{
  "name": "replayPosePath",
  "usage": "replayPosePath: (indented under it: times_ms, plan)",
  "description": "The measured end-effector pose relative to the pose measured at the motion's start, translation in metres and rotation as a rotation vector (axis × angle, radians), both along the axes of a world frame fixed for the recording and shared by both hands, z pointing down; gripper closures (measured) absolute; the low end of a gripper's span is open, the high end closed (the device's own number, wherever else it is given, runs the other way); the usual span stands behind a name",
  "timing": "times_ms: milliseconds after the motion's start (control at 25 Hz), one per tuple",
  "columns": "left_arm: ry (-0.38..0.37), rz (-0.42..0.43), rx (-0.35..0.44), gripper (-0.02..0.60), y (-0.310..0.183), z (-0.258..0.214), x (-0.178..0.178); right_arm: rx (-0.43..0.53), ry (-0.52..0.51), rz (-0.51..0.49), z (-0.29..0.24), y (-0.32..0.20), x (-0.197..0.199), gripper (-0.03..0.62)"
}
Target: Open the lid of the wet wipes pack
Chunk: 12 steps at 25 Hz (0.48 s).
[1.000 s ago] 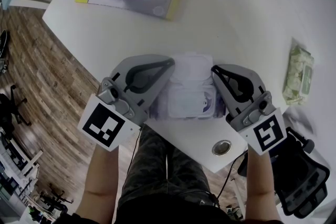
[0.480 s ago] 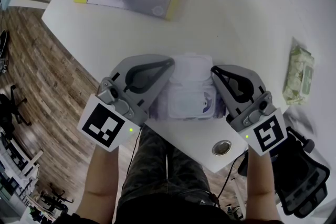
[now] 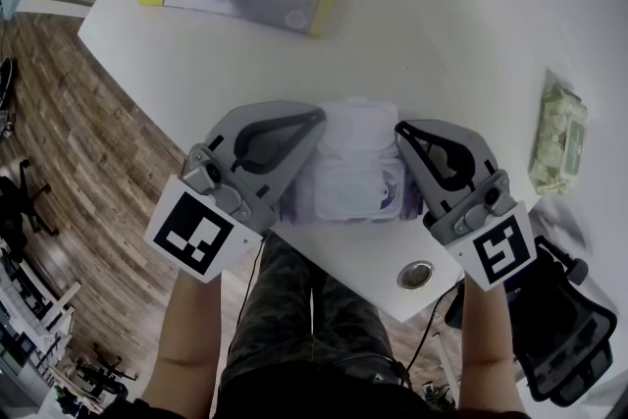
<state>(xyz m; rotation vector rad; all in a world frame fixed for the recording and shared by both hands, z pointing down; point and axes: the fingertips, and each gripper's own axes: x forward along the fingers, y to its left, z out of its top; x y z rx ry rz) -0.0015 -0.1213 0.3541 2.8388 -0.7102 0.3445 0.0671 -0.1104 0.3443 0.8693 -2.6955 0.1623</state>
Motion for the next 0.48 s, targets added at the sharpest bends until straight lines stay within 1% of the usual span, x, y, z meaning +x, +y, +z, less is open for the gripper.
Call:
replayPosePath:
  times_ms: [160,480]
  plan:
    - [0.018,-0.015,-0.003,0.569,-0.0007,-0.0015,-0.0009,0.016,-0.002,0.018,-0.0015,-0.001,0.0007,0.572]
    - [0.024,-0.028,0.001,0.569,0.0034,-0.0049,-0.0042,0.02,-0.005,0.035,-0.0051,0.0033,0.0026,0.572]
